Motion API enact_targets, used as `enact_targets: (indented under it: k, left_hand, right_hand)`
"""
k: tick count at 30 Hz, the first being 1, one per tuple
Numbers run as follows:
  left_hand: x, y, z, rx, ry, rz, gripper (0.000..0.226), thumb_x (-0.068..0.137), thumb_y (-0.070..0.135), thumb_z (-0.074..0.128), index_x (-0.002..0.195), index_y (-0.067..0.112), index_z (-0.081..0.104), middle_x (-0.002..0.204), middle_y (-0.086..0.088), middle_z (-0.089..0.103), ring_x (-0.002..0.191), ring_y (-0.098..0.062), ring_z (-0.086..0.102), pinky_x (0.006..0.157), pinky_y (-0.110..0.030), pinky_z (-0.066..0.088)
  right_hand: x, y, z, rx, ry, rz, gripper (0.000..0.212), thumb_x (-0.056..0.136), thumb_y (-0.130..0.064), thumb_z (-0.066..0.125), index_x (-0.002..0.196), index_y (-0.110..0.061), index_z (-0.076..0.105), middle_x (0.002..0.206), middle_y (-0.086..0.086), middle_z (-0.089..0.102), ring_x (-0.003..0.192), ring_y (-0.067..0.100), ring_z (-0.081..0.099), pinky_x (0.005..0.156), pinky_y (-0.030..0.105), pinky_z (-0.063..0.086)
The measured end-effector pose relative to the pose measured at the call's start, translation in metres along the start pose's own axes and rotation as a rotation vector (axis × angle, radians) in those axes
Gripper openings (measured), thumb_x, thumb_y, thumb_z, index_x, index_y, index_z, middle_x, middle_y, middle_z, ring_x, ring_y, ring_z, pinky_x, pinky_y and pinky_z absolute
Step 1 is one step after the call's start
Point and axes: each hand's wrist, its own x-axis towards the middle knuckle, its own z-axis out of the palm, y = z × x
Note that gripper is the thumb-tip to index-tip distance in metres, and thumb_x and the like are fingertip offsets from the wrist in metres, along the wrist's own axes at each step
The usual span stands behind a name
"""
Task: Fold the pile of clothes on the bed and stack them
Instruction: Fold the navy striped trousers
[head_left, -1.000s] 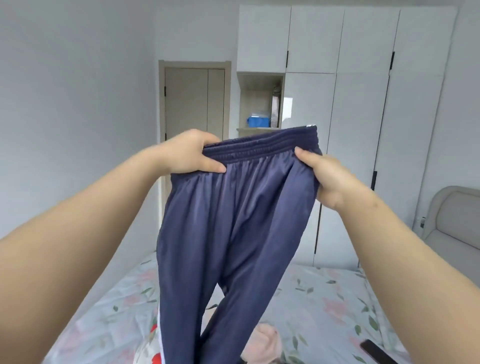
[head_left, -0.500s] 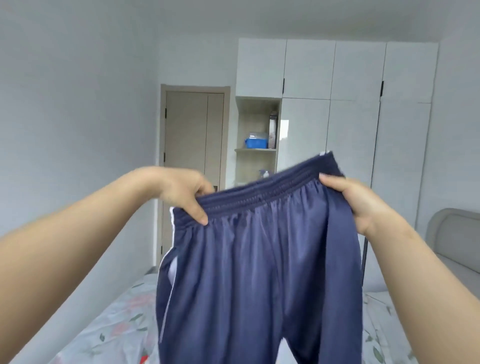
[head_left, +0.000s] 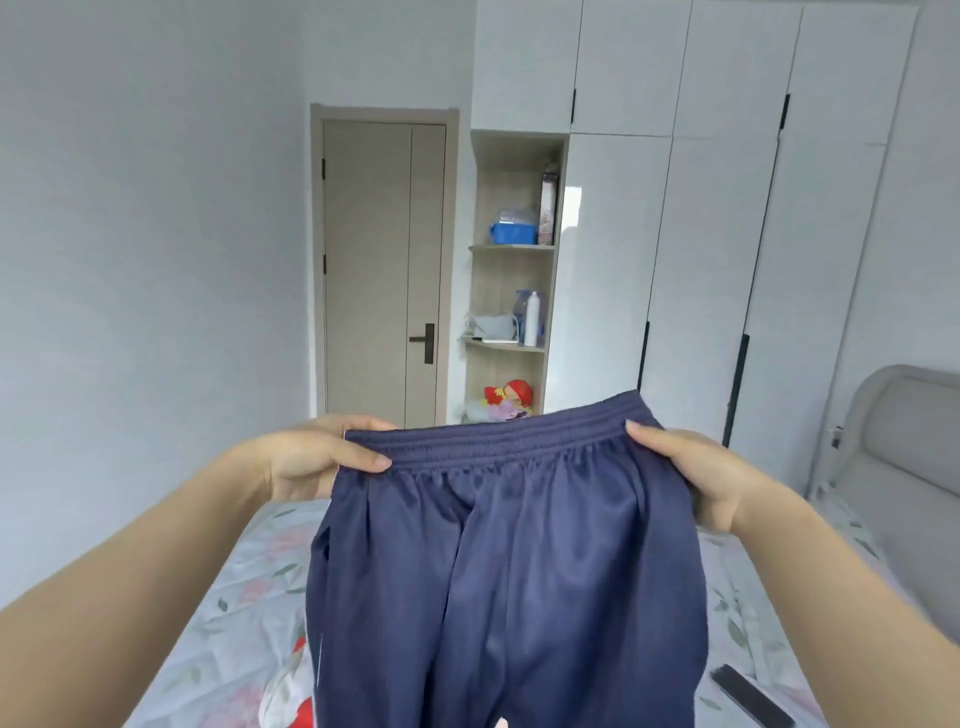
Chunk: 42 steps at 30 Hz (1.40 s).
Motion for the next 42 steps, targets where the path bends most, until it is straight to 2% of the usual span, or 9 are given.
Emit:
enact_targets:
  k: [2, 7, 12, 17, 22, 27, 32, 37, 42]
  left_hand:
    - [-0.002, -0.017, 0.002, -0.042, 0.070, -0.013, 0.045, 0.078, -0.002, 0.063, 0.122, -0.006, 0.057, 0.111, -0.020, 0.067, 0.091, -0.029, 0.067, 0.079, -0.035, 0.057]
    - [0.000, -0.049, 0.006, -0.320, 0.079, 0.059, 0.059, 0.059, 0.030, 0.088, 0.108, 0.001, 0.069, 0.109, -0.018, 0.068, 0.094, -0.028, 0.068, 0.075, -0.036, 0.058]
    - [0.008, -0.084, 0.034, -0.292, 0.327, -0.306, 0.028, 0.092, 0.021, 0.059, 0.111, 0.001, 0.062, 0.101, -0.016, 0.069, 0.089, -0.028, 0.064, 0.080, -0.039, 0.051]
    - [0.013, -0.101, 0.060, -0.385, 0.501, -0.281, 0.016, 0.092, 0.019, 0.060, 0.094, 0.003, 0.064, 0.090, -0.014, 0.069, 0.078, -0.026, 0.063, 0.068, -0.035, 0.051]
    - [0.017, -0.125, 0.099, -0.412, 0.612, -0.165, 0.011, 0.094, 0.015, 0.057, 0.092, 0.004, 0.058, 0.088, -0.014, 0.066, 0.073, -0.025, 0.063, 0.061, -0.031, 0.051]
    - [0.011, -0.146, 0.137, -0.347, 0.546, -0.130, 0.014, 0.095, 0.013, 0.054, 0.086, 0.004, 0.055, 0.077, -0.012, 0.067, 0.064, -0.020, 0.065, 0.057, -0.027, 0.052]
    - [-0.001, -0.155, 0.152, -0.383, 0.441, -0.093, 0.015, 0.096, 0.005, 0.046, 0.089, 0.002, 0.059, 0.088, -0.019, 0.064, 0.075, -0.026, 0.063, 0.068, -0.034, 0.051]
    - [-0.013, -0.163, 0.154, -0.336, 0.355, -0.064, 0.021, 0.089, 0.007, 0.061, 0.109, 0.003, 0.058, 0.101, -0.019, 0.069, 0.091, -0.028, 0.069, 0.075, -0.034, 0.056]
    - [-0.017, -0.168, 0.147, -0.147, 0.451, 0.018, 0.017, 0.088, 0.001, 0.059, 0.098, 0.015, 0.058, 0.096, -0.009, 0.068, 0.086, -0.016, 0.067, 0.082, -0.032, 0.054]
  right_hand:
    - [-0.003, 0.018, 0.003, -0.028, -0.008, 0.037, 0.036, 0.083, -0.031, 0.065, 0.110, -0.008, 0.067, 0.103, 0.007, 0.073, 0.087, 0.019, 0.071, 0.072, 0.031, 0.053]
    - [-0.009, 0.056, 0.002, 0.416, -0.170, 0.034, 0.042, 0.075, -0.032, 0.065, 0.108, -0.009, 0.072, 0.114, 0.013, 0.068, 0.103, 0.028, 0.066, 0.080, 0.038, 0.056]
    - [-0.002, 0.099, 0.013, 0.236, 0.172, 0.252, 0.029, 0.089, -0.027, 0.063, 0.106, -0.003, 0.069, 0.093, 0.011, 0.074, 0.086, 0.027, 0.067, 0.075, 0.038, 0.052]
    - [0.001, 0.115, 0.024, 0.203, 0.319, 0.148, 0.021, 0.092, -0.025, 0.060, 0.100, -0.007, 0.067, 0.098, 0.010, 0.072, 0.091, 0.026, 0.066, 0.082, 0.037, 0.052]
    - [-0.012, 0.136, 0.062, 0.042, 0.466, 0.005, 0.012, 0.090, -0.019, 0.063, 0.085, -0.013, 0.054, 0.082, 0.005, 0.065, 0.071, 0.018, 0.061, 0.058, 0.028, 0.047]
    - [-0.029, 0.169, 0.103, -0.144, 0.265, -0.012, 0.012, 0.089, -0.016, 0.060, 0.095, -0.023, 0.052, 0.098, 0.009, 0.065, 0.092, 0.026, 0.065, 0.084, 0.040, 0.053]
    - [-0.038, 0.182, 0.122, -0.078, 0.013, 0.049, 0.033, 0.090, -0.001, 0.048, 0.108, -0.025, 0.062, 0.096, -0.001, 0.068, 0.087, 0.011, 0.065, 0.076, 0.023, 0.051]
    - [-0.044, 0.186, 0.119, 0.059, -0.162, 0.021, 0.058, 0.085, 0.015, 0.033, 0.099, -0.027, 0.072, 0.095, 0.005, 0.074, 0.086, 0.015, 0.069, 0.075, 0.028, 0.057]
    - [-0.037, 0.187, 0.109, 0.020, -0.057, 0.023, 0.046, 0.090, 0.010, 0.044, 0.098, -0.028, 0.070, 0.101, 0.002, 0.062, 0.084, 0.011, 0.064, 0.068, 0.019, 0.054]
